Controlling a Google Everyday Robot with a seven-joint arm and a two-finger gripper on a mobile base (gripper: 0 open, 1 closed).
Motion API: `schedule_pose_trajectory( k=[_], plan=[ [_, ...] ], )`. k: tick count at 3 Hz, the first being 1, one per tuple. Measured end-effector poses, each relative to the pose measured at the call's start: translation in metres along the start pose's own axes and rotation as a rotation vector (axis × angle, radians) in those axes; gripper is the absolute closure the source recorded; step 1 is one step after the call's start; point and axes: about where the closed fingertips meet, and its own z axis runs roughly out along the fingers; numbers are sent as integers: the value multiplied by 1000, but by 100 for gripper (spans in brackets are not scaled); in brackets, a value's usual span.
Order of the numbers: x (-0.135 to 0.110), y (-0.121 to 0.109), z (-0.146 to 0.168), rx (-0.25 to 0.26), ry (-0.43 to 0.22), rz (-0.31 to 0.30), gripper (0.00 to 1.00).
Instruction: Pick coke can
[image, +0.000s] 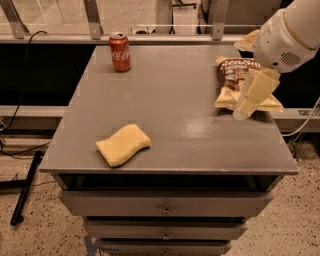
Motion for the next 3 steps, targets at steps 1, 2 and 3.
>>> schedule_pose_trajectory(
  k=[1,2,3],
  plan=[
    [-29,-27,27,13,-128,-33,0],
    [-63,-52,53,41,-266,-16,0],
    [-92,-75,67,84,-333,40,0]
  ],
)
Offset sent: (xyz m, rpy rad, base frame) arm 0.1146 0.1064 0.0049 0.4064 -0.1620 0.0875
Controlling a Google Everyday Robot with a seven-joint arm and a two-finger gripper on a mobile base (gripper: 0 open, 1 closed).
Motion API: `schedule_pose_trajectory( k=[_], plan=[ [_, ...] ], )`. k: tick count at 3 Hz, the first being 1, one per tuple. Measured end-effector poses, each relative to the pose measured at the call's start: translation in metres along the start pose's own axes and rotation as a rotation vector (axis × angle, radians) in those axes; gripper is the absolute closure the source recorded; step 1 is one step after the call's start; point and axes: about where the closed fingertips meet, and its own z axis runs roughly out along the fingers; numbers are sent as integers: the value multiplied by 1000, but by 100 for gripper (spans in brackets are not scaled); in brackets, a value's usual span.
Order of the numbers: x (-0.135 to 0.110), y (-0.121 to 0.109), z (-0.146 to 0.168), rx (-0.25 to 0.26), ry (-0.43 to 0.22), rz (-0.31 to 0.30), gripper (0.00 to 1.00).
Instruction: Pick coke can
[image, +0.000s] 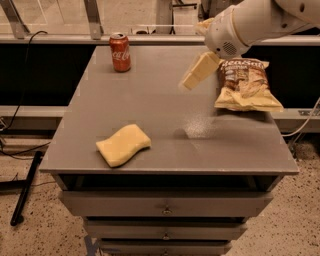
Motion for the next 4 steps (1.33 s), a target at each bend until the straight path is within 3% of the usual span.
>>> schedule_pose_trajectory(
  k=[1,2,3,4],
  plan=[
    [0,0,0,0,0,0,0],
    [-6,-20,27,40,-37,55,0],
    [-23,-75,99,129,-122,184,0],
    [-35,-101,141,163,-173,246,0]
  ],
)
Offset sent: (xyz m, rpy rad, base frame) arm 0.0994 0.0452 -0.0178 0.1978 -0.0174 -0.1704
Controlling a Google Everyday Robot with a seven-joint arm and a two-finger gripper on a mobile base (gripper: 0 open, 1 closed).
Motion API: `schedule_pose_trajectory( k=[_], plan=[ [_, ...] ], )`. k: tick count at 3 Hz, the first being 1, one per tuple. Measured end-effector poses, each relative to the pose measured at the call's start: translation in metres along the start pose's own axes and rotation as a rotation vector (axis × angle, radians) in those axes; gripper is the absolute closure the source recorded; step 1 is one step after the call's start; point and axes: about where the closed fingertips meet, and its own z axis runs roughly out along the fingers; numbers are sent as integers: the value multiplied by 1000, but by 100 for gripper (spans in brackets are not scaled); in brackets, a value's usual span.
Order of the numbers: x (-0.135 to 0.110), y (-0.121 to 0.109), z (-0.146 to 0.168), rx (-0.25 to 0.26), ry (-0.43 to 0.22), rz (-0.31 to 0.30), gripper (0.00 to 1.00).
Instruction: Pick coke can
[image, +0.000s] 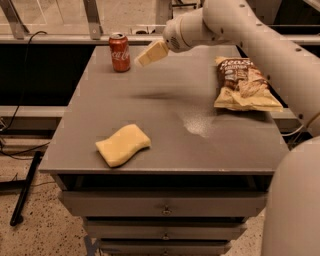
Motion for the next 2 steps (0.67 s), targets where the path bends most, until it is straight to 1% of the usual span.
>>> schedule_pose_trajectory(
  k=[1,2],
  plan=[
    [-5,-3,44,2,-16,55,0],
    [-7,3,81,-30,-24,97,0]
  ],
)
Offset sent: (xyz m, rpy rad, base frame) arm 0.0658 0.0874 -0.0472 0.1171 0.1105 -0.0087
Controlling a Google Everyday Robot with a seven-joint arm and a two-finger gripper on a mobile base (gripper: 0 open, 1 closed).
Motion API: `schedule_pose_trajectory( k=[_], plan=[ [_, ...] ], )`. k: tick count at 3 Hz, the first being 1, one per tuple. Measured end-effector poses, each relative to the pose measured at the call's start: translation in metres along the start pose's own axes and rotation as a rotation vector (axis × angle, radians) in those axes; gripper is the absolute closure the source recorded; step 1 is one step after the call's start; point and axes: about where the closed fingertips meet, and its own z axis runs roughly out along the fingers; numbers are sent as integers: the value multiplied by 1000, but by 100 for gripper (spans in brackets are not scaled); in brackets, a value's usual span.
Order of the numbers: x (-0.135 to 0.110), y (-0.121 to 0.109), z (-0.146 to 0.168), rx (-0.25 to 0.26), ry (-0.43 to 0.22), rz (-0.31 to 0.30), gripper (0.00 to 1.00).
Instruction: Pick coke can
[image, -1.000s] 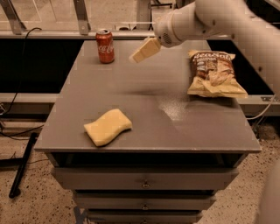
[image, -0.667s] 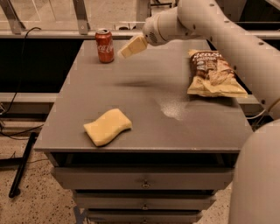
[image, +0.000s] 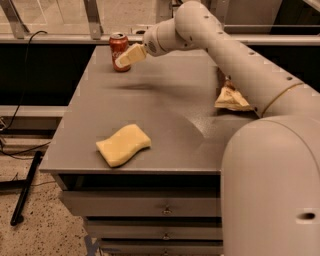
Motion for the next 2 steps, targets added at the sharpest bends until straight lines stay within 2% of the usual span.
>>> schedule_pose_trajectory(
  k=[1,2],
  plan=[
    [-12,15,35,-66,-27,15,0],
    [-19,25,52,-100,-39,17,0]
  ],
)
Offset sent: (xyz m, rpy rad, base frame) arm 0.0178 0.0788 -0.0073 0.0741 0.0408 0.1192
